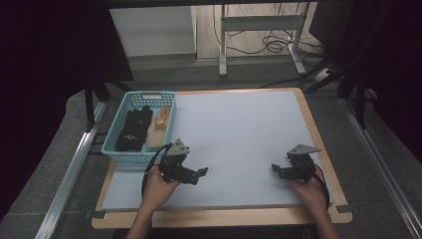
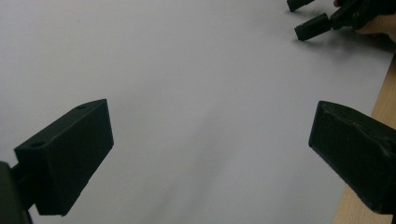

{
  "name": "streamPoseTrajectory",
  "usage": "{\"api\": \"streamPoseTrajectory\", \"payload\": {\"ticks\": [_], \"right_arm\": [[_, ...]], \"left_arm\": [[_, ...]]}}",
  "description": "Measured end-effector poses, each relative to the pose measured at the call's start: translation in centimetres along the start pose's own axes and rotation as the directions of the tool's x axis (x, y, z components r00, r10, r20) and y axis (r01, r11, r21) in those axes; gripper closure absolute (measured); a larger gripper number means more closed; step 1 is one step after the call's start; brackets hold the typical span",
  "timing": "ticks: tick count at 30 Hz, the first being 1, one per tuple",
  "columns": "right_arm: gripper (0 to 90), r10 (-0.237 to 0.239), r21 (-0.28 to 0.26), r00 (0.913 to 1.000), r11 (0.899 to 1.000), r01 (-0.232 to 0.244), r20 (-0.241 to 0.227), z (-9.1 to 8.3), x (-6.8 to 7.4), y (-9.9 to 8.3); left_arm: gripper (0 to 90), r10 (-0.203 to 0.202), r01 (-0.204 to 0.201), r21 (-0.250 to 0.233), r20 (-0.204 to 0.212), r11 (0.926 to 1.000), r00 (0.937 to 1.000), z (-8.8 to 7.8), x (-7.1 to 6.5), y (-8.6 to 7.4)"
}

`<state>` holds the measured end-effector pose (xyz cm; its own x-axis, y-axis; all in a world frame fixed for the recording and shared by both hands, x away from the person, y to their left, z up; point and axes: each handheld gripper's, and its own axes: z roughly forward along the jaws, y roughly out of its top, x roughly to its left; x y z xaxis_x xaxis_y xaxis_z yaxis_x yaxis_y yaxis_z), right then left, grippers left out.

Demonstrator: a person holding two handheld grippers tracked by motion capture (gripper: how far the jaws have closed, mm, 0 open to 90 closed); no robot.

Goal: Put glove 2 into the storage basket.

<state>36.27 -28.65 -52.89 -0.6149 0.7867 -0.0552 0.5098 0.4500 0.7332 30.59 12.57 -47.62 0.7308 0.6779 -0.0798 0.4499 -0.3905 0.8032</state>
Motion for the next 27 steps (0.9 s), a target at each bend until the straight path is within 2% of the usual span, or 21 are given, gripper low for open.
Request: {"api": "streamPoseTrajectory", "payload": {"ticks": [18,27], "right_arm": [[19.6,0.000,0.000,1.0000,1.000,0.000,0.000,0.0,0.0,0.0],[19.5,0.000,0.000,1.0000,1.000,0.000,0.001,0.0,0.0,0.0]], "left_arm": [[0.0,0.014,-0.015,0.040,0.025,0.9991,0.9996,2.5,-0.8,-2.9],[0.0,0.017,-0.019,0.075,0.035,0.9970,0.9992,3.7,-1.1,-4.2]]}}
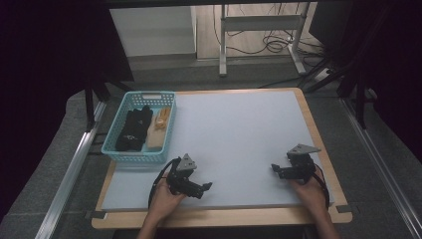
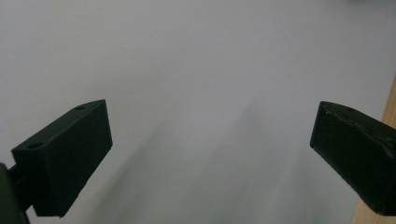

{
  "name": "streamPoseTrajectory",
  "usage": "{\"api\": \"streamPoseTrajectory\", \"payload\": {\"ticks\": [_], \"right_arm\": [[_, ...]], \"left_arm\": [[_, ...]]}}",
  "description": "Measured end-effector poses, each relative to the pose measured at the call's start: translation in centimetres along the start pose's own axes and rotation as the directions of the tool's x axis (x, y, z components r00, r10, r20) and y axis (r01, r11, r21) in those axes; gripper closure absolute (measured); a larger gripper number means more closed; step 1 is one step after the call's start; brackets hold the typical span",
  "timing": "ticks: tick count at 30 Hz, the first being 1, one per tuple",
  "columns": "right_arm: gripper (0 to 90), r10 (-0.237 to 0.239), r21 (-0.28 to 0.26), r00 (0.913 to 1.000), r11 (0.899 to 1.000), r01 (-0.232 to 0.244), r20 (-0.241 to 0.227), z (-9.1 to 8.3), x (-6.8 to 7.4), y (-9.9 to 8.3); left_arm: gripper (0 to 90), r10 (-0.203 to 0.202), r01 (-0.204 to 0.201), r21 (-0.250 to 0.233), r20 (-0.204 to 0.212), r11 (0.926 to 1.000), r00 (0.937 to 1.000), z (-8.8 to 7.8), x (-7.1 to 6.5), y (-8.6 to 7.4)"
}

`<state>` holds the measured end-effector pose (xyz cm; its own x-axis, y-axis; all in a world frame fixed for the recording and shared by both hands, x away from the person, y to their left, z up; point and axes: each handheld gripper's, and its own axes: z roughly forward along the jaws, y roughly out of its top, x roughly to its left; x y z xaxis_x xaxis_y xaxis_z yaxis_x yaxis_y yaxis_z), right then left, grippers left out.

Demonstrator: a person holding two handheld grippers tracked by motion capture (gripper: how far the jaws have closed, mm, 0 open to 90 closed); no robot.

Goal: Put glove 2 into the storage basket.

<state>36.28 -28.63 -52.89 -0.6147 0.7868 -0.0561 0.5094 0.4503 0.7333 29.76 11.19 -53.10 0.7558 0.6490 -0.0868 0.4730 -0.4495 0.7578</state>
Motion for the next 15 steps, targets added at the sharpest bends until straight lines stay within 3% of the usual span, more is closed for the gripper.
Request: {"api": "streamPoseTrajectory", "payload": {"ticks": [7,10,15], "right_arm": [[19.5,-0.001,-0.001,1.0000,1.000,0.001,0.000,0.0,0.0,0.0],[19.5,0.000,-0.001,1.0000,1.000,0.000,0.000,0.0,0.0,0.0],[19.5,0.001,0.001,1.0000,1.000,-0.001,-0.001,0.0,0.0,0.0]], "left_arm": [[0.0,0.007,-0.006,0.058,-0.021,0.9983,0.9998,1.2,-0.1,-0.9],[0.0,0.013,-0.008,0.094,-0.049,0.9956,0.9987,1.5,-0.3,-0.8],[0.0,0.020,-0.014,0.100,-0.055,0.9949,0.9983,1.6,-0.4,-0.8]]}}
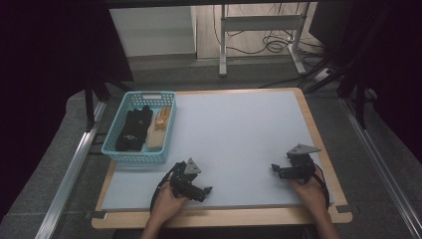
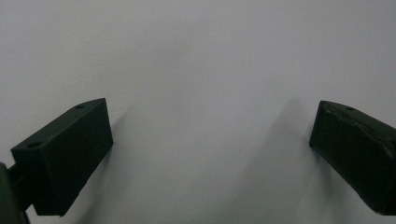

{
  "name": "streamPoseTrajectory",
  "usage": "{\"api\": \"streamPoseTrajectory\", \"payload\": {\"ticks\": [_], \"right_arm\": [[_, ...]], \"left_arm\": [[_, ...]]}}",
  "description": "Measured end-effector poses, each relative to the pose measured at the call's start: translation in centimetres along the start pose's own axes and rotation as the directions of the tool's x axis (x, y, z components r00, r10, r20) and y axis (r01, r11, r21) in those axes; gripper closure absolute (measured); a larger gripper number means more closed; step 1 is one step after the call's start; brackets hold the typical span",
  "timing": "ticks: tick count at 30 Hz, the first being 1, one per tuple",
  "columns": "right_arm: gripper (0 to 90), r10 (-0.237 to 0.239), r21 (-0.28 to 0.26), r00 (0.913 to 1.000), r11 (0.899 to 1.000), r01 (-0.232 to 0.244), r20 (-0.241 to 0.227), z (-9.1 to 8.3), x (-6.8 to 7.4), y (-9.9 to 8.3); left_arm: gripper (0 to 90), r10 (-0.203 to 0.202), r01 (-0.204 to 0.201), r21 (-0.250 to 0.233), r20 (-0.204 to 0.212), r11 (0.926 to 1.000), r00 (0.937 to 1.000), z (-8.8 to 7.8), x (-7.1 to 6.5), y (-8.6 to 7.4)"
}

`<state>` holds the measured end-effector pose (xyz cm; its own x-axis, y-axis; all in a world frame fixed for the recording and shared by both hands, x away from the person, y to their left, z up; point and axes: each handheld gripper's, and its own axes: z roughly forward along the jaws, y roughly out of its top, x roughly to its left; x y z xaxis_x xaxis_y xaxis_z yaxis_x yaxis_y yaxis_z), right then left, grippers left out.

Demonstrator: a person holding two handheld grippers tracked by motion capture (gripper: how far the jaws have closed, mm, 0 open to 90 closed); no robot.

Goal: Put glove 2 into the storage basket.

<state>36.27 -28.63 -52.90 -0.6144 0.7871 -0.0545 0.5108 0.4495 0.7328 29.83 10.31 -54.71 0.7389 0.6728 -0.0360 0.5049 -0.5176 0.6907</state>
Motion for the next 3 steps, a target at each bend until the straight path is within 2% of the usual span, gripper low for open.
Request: {"api": "streamPoseTrajectory", "payload": {"ticks": [3], "right_arm": [[19.5,0.001,-0.002,1.0000,1.000,-0.001,0.000,0.00,-0.01,-0.03]], "left_arm": [[0.0,0.002,-0.002,0.001,-0.002,1.0000,1.0000,0.00,-0.02,0.00]]}}
